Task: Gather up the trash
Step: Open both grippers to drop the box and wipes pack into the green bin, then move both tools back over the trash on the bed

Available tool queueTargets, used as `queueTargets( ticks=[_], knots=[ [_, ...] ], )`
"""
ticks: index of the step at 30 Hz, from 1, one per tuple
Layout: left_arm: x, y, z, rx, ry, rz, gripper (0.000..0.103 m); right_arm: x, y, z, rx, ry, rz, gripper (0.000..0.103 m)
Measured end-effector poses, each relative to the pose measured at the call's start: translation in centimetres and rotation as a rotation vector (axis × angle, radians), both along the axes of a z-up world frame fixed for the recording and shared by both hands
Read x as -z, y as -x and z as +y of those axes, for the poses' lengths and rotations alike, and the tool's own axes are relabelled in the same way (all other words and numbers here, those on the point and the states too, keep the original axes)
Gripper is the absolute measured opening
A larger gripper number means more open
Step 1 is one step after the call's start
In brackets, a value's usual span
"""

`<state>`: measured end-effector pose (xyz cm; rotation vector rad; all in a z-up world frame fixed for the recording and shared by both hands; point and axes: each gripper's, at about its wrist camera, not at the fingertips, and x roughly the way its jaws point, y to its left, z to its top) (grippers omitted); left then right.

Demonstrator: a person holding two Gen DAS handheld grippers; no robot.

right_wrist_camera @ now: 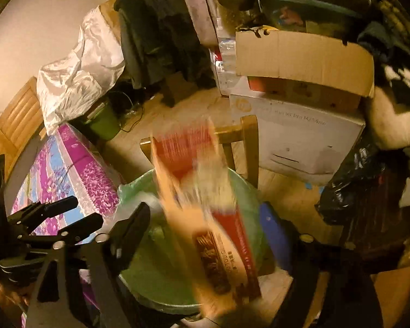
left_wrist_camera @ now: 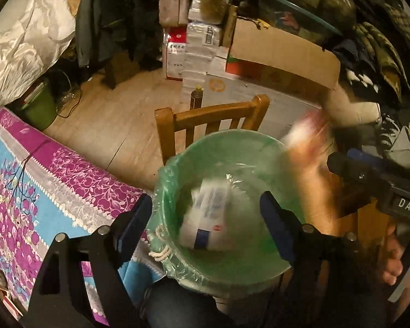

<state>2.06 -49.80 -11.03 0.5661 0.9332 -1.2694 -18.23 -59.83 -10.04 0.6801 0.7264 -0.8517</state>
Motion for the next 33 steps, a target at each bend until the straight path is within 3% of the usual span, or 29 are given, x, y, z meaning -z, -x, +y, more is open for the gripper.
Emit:
queueTargets(
  ticks=[8,17,24,29,33],
  knots=[
    [-0.2,-0.9,0.9,-0.055,-0.006,-0.029,0.078,0.2,0.6,-0.1,0.026,-0.004,-0.022,0.083],
    [-0.8,-1.9,3.5,-0.124,0.011,-0.117,0.078,-1.0,-0.7,1.2,-0.014,0.026,-0.040,0.083],
    [-0.7,-6.2,9.1,-0.336,0.032,-0.169,0.080,-2.9,-4.3,5.1,-0.114,0.141,-0.077,0.083],
    [0.5,-9.5,15.1,-0.511,0.018,-0.220,0.080,-4.2,-9.5,10.2,-0.271,0.268,-0.072,0.083],
    [1.3,-11.7,21.0,-0.638,0.003,-0.243,0.080,-4.4,-13.7,13.5,-0.398,0.294,-0.069,0.083]
  ],
)
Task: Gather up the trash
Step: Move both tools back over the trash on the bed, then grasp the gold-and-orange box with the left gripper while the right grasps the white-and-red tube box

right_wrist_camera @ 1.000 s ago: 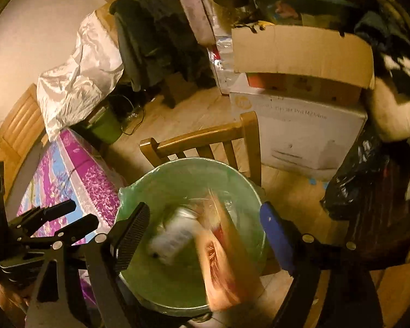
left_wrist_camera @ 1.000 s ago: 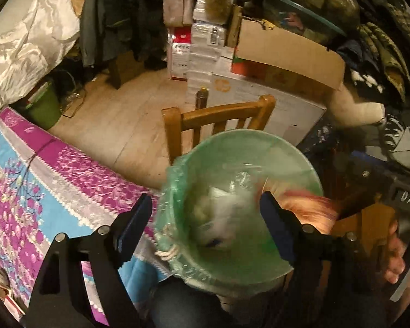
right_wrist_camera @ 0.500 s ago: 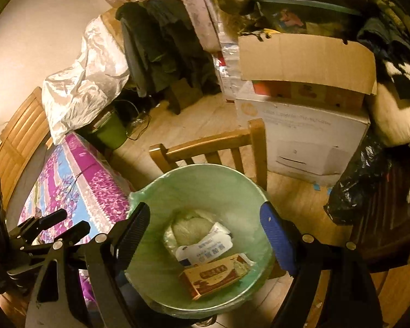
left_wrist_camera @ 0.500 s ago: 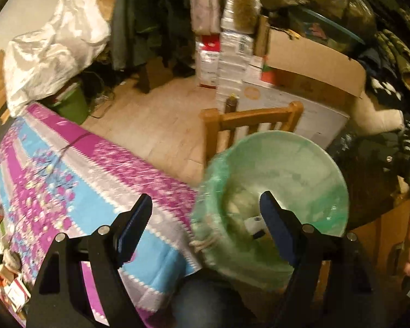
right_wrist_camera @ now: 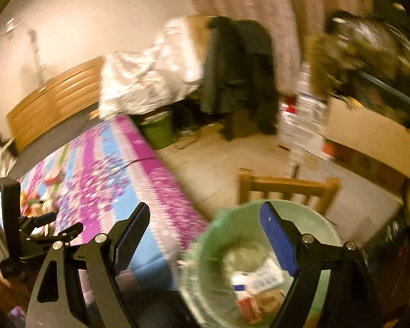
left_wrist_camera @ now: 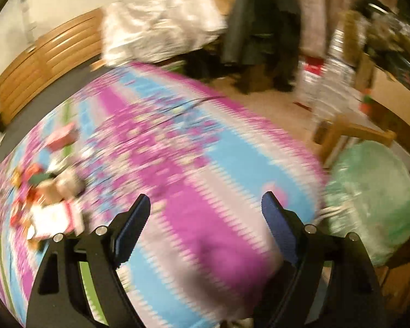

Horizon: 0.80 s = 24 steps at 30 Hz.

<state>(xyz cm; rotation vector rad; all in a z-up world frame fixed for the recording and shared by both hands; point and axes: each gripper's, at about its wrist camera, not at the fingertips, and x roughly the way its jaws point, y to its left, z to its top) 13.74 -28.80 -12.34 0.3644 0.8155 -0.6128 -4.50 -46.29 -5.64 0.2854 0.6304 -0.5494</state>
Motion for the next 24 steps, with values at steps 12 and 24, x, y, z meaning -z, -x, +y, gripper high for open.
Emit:
queueTargets(
  ticks=[12,24],
  knots=[
    [2.4,-6.1,22.0,-0.498,0.042,0.082,0.080,3.5,-13.5,13.1,-0.416,0.087,0.097,0.083],
    [4.0,-13.4,35.4,-0.829,0.233,0.272,0.083,8.1,-23.9,28.8,-0.937,0.303,0.143,0.083]
  ],
)
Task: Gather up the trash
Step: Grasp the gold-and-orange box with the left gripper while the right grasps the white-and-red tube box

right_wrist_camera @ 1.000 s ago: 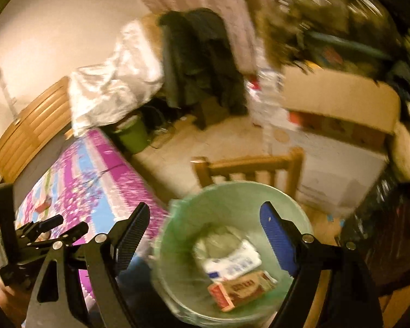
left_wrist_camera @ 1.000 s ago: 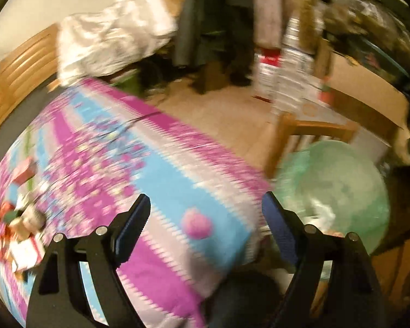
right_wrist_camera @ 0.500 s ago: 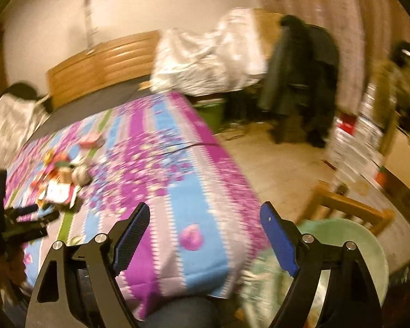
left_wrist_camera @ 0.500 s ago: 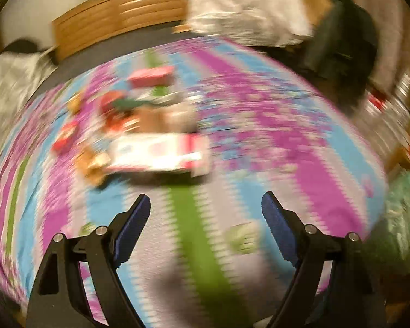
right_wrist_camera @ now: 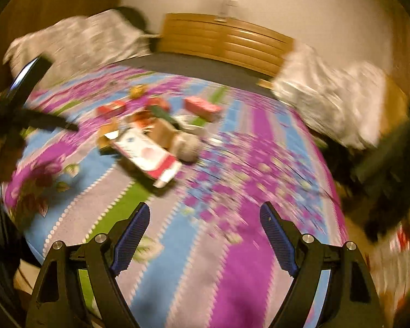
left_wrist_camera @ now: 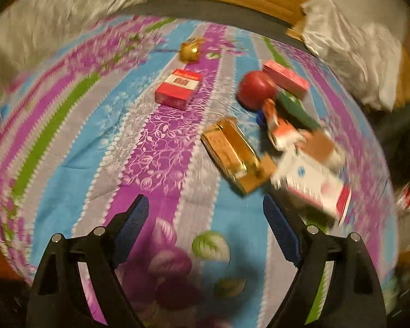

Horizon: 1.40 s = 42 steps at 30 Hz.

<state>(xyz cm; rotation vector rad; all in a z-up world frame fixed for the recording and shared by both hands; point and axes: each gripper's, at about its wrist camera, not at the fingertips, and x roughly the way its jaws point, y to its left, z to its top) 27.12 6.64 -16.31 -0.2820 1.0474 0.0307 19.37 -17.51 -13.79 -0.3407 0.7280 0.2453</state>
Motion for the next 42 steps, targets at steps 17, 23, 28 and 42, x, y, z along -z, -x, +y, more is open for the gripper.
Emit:
queueTargets(
  ticks=[17,23,28,42],
  knots=[
    [6.6,-9.8,-1.4,-0.020,0.145,0.178,0.083,7.2,-13.3,8.7,-0.352,0.150,0.184,0.071],
    [5.6,-8.2,-1.6,0.064,0.136,0.125,0.043,7.1,-11.8,8.3,-0.316,0.070,0.191,0.060],
    [4.6,-5.0,-0.6,0.067,0.113,0.097,0.036,4.2,-8.6,6.5,-0.236,-0.100,0.197,0.019],
    [2.6,1.7,-0.1,0.079,-0.002,0.044,0.034,4.4,-4.9,4.8,-0.098,-0.238,0.266,0.065]
  ],
)
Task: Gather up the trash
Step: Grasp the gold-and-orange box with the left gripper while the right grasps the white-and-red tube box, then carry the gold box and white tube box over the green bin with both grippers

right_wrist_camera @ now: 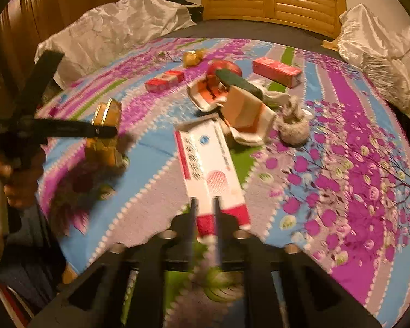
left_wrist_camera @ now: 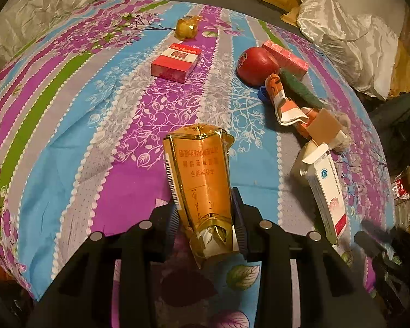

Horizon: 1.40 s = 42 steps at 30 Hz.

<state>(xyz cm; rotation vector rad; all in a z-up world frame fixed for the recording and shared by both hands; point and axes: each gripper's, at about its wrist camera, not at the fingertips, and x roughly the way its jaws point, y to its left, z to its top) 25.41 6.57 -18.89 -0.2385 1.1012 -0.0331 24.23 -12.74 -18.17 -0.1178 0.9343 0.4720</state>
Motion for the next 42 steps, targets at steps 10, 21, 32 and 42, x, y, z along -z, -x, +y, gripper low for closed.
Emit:
queueTargets(
  ticks=[10,21,32,42],
  knots=[
    [-0.5,0.9,-0.7,0.005,-0.045,0.002,0.035,3.4,-3.4,3.3,-0.032,0.129,0.057,0.017],
    [-3.6,2.7,-3.0,0.049,-0.087,-0.086,0.035,-0.9,0.2,-2.2,0.164,-0.070,0.044,0.007],
    [-8.1,4.1,-7.4,0.138,-0.095,-0.195,0.035,-9.0,7.1,-8.2,0.339,-0.190,-0.085,0.007],
    [-12.6,5.4,-15.2,0.329,-0.083,-0.293,0.035,-15.1,13.1,-13.9,0.515,-0.163,-0.227,0.007]
  ],
)
